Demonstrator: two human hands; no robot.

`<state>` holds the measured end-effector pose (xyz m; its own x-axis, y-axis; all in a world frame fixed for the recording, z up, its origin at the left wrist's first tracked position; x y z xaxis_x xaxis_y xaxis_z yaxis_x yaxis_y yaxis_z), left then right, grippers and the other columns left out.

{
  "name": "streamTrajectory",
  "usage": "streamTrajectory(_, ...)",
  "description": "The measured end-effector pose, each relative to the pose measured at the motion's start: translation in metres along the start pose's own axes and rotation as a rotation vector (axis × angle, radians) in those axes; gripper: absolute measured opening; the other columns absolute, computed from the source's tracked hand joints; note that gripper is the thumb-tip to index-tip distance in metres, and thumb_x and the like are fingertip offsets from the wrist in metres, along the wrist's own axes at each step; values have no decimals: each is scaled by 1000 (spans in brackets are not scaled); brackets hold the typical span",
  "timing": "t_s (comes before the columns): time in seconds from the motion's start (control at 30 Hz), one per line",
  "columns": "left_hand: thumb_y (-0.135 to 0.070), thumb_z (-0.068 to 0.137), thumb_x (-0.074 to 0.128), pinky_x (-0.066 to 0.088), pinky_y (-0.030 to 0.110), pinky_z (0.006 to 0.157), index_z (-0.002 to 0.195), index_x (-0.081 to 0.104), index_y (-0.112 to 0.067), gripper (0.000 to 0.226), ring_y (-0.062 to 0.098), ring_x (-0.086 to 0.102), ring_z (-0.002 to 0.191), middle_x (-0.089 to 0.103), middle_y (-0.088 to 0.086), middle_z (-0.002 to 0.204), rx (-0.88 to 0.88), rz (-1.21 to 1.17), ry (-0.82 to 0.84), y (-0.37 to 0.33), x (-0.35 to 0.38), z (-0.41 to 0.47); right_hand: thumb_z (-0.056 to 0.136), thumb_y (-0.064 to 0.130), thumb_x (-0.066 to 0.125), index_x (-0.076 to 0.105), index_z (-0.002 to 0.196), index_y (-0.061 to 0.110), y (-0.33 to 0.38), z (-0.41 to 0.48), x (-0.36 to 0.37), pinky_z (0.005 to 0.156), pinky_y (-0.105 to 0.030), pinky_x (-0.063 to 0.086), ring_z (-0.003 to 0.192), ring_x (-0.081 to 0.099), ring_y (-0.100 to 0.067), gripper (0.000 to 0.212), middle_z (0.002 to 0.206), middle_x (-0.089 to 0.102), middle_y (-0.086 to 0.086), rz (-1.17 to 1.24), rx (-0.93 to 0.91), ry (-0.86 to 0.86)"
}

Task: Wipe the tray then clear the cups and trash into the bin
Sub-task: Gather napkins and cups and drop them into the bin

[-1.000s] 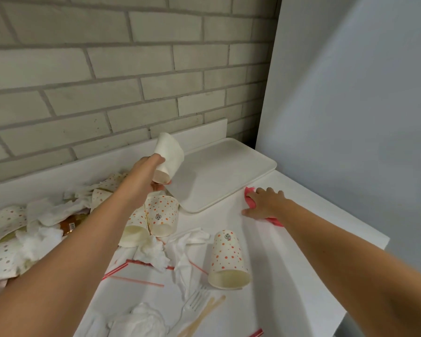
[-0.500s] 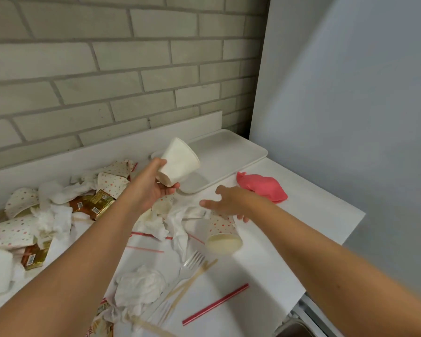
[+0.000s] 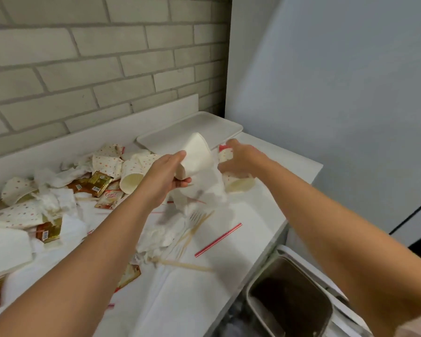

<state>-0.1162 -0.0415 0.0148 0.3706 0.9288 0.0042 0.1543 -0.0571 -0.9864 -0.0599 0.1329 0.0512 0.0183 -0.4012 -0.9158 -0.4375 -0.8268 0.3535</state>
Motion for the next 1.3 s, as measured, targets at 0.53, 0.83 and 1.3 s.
streamTrajectory(0.53,-37,92,51,55,26,67,131,35,-13,48,26,60,101,50,9,117,-148,477,537,96,193,-122,78,21,74,38,135,17,-191,-136,55,79,-36,52,96,54,-26,67,118,53,-10,168,461,233)
streamTrajectory(0.83,-55,88,49,48,35,87,140,34,-7,71,27,60,103,52,14,129,-536,572,571,197,203,-138,78,36,74,24,147,18,-234,-144,136,95,-40,51,128,44,-31,87,150,30,-10,116,462,356)
streamTrajectory(1.3,-12,93,51,49,19,57,94,63,2,19,12,60,57,63,11,77,-197,649,542,82,152,-83,91,15,54,71,102,11,-97,-65,52,71,-20,40,82,53,-10,21,108,68,-1,-11,-253,130)
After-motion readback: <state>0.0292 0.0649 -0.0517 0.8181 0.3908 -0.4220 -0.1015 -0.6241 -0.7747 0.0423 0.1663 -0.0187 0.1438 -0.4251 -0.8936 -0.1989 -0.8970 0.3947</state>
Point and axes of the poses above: each hand's wrist, its own z-axis towards the middle knuckle, its own x-axis out of the palm, y = z × x, the point moved 6 cm from there along z, towards the middle knuckle
